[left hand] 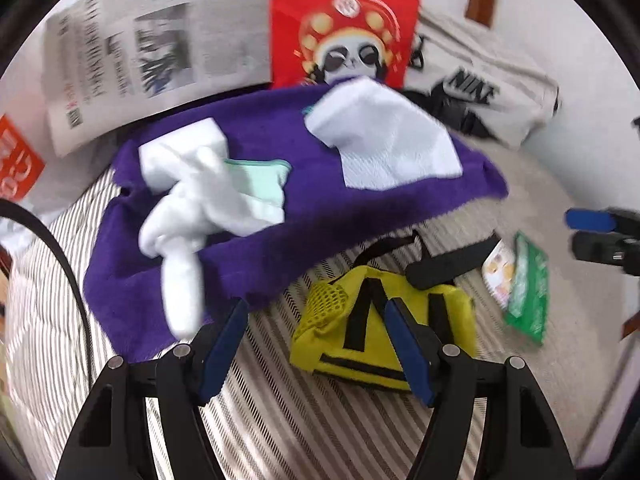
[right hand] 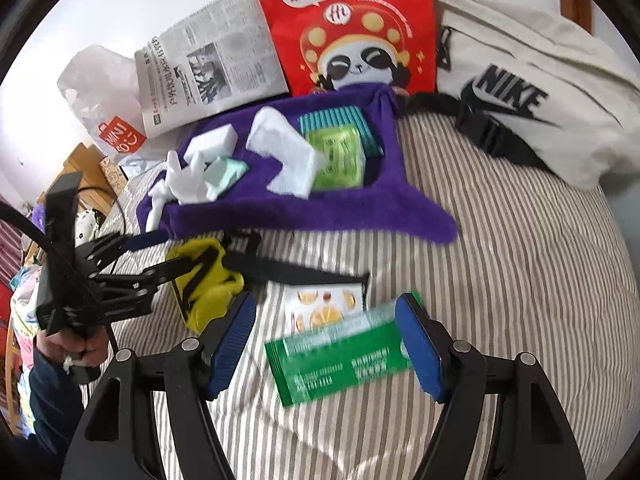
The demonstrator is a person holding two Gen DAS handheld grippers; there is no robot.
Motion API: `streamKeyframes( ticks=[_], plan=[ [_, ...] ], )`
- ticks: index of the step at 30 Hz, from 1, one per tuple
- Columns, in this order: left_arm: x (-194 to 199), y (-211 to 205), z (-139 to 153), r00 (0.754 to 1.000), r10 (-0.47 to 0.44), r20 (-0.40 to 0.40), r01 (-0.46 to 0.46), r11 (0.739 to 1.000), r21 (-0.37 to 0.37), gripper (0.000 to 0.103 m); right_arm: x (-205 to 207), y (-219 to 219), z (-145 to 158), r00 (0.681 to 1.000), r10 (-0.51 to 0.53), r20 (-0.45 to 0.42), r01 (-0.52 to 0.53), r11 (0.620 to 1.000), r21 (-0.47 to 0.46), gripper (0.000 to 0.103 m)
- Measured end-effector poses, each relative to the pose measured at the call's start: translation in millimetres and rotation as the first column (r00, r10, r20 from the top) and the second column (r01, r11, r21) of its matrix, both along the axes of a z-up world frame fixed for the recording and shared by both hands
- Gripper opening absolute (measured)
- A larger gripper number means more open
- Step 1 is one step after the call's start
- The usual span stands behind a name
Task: Organize soft objects
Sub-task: 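Grasp the yellow mesh bag with the left gripper while the right moves to the green packet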
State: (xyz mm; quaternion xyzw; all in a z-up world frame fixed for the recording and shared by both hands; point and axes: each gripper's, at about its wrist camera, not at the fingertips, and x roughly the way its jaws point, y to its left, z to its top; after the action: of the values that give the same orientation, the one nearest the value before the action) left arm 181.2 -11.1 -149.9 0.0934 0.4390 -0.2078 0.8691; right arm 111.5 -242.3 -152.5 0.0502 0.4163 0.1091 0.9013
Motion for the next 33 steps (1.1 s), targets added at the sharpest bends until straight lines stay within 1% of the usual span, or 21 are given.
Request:
streamKeyframes(
  ticks=[2,3,4,6,9,10,14,18,21,23,27,29,33],
  plan=[
    [0.3,-6.5,-5.6,1.0,-0.023,0.003,0.022,0.999,0.029,0.037,-5.3,-1.2,-5.6,1.0,0.0,-0.013,0.0,1.0,-0.003,0.073],
    [1.5,-7.9,-9.3,0.999,-0.034,-0.013,0.034,0.999,0.018,0.034,-8.3,-2.1,-9.8,1.0,-0.005,-0.02,0.005,1.0,-0.008,0.073],
    [2.1,-7.4,-10.9,0.999,-0.032,-0.019,0.032,0.999,0.005,0.034,-9.8,-3.1,-13.0,1.0,-0.01,-0.026,0.009,1.0,-0.01,0.073],
    [2.5,-1.7,-11.5,1.0,-0.008,-0.008,0.007,0.999,-0.034,0.026,-13.6,-4.7,-20.6,0.999,-0.015,-0.039,0.015,1.0,-0.01,0.073],
    [1.4,9.5,-10.1,0.999,0.014,-0.033,-0.017,0.996,-0.085,0.023,-16.2,-5.3,-30.0,0.998,-0.021,-0.056,0.02,1.0,-0.011,0.073],
    [-0.7,12.5,-8.4,0.999,0.02,-0.033,-0.023,0.996,-0.087,0.022,-16.5,-5.1,-31.9,0.998,-0.021,-0.059,0.02,1.0,-0.011,0.073],
    [-19.5,31.5,0.6,0.998,0.068,-0.01,-0.068,0.996,-0.053,0.022,-19.4,-5.5,-33.0,0.998,-0.022,-0.051,0.021,1.0,-0.014,0.073],
    [-38.3,62.1,1.1,0.985,0.173,-0.019,-0.174,0.984,-0.026,0.022,-18.5,-8.2,-32.0,0.998,-0.034,-0.043,0.033,0.999,-0.023,0.073],
    [-47.8,78.8,-6.6,0.973,0.229,-0.03,-0.229,0.973,-0.016,0.022,-15.0,-8.2,-37.5,0.998,-0.034,-0.061,0.032,0.999,-0.03,0.073],
    [-50.1,83.5,-12.7,0.97,0.238,-0.038,-0.239,0.971,-0.012,0.023,-13.1,-6.9,-42.6,0.997,-0.03,-0.074,0.028,0.999,-0.031,0.073],
    [-52.0,81.7,-16.9,0.969,0.245,-0.023,-0.245,0.97,-0.007,0.023,-12.6,0.9,-52.1,0.996,0.0,-0.093,-0.003,0.999,-0.037,0.074],
    [-52.7,80.8,-17.4,0.97,0.24,-0.022,-0.241,0.971,-0.01,0.023,-13.0,6.6,-54.8,0.996,0.016,-0.09,-0.021,0.998,-0.063,0.079],
    [-52.7,81.6,-18.6,0.969,0.244,-0.024,-0.245,0.969,-0.027,0.024,-13.7,15.2,-59.1,0.997,0.025,-0.076,-0.034,0.992,-0.119,0.08]
  ],
)
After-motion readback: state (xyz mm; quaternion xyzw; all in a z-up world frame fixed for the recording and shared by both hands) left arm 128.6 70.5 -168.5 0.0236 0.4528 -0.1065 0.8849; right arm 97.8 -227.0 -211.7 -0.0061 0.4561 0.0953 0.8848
